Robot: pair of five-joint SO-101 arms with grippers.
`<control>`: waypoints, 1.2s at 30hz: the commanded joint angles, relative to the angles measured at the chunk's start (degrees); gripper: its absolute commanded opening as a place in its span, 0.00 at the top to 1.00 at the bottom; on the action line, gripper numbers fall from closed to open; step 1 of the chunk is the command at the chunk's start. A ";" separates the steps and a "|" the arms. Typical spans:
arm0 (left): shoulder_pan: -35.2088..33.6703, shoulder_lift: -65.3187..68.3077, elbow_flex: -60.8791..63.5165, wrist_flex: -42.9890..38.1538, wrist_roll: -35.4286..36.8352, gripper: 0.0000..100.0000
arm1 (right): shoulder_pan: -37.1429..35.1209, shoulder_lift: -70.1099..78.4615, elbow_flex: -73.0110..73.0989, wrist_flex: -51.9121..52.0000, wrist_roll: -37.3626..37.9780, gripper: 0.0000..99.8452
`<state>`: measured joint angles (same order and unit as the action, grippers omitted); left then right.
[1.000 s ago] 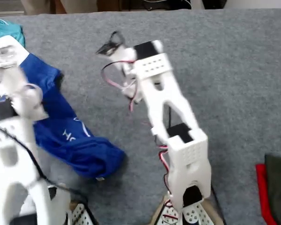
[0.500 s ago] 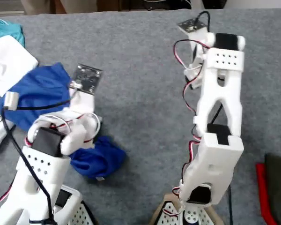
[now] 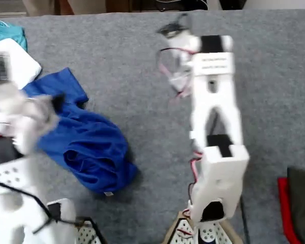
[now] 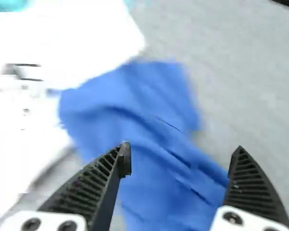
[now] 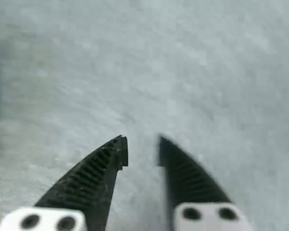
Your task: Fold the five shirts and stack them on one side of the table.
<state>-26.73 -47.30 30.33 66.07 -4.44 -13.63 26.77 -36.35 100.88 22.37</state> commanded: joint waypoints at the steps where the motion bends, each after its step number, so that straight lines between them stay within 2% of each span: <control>1: -15.47 5.76 1.93 -7.47 -2.73 0.67 | -9.89 -4.26 -2.59 -3.34 0.18 0.75; 4: -21.89 12.88 2.90 -8.44 -3.52 0.67 | -16.48 -2.42 -2.95 -6.51 0.53 0.75; 7: -25.14 20.09 2.81 -8.44 -3.25 0.67 | -21.14 3.12 -7.69 -7.74 0.09 0.75; 12: -25.49 28.97 1.58 -8.18 -3.08 0.67 | -24.04 16.75 -26.42 -6.42 -2.99 0.75; 15: -25.58 32.84 -2.55 -4.22 -3.08 0.67 | -24.13 25.01 -38.55 -7.03 -5.71 0.75; 19: -25.58 37.41 -7.82 2.37 -3.08 0.67 | -25.10 35.03 -48.04 -15.38 -8.97 0.75; 24: -25.58 41.27 -10.20 6.59 -3.08 0.67 | -29.32 43.56 -49.98 -34.11 -17.76 0.75; 27: -25.85 41.89 -9.85 7.03 -3.08 0.67 | -32.04 46.20 -49.71 -41.67 -21.63 0.75; 32: -26.73 41.89 -10.02 7.03 -3.08 0.67 | -33.45 49.10 -49.71 -43.16 -26.55 0.75; 36: -26.99 41.89 -9.76 7.03 -3.16 0.67 | -31.60 51.12 -48.66 -41.05 -30.33 0.75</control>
<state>-53.19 -5.10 23.21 72.84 -7.16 -46.51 78.11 -82.59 59.56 -5.58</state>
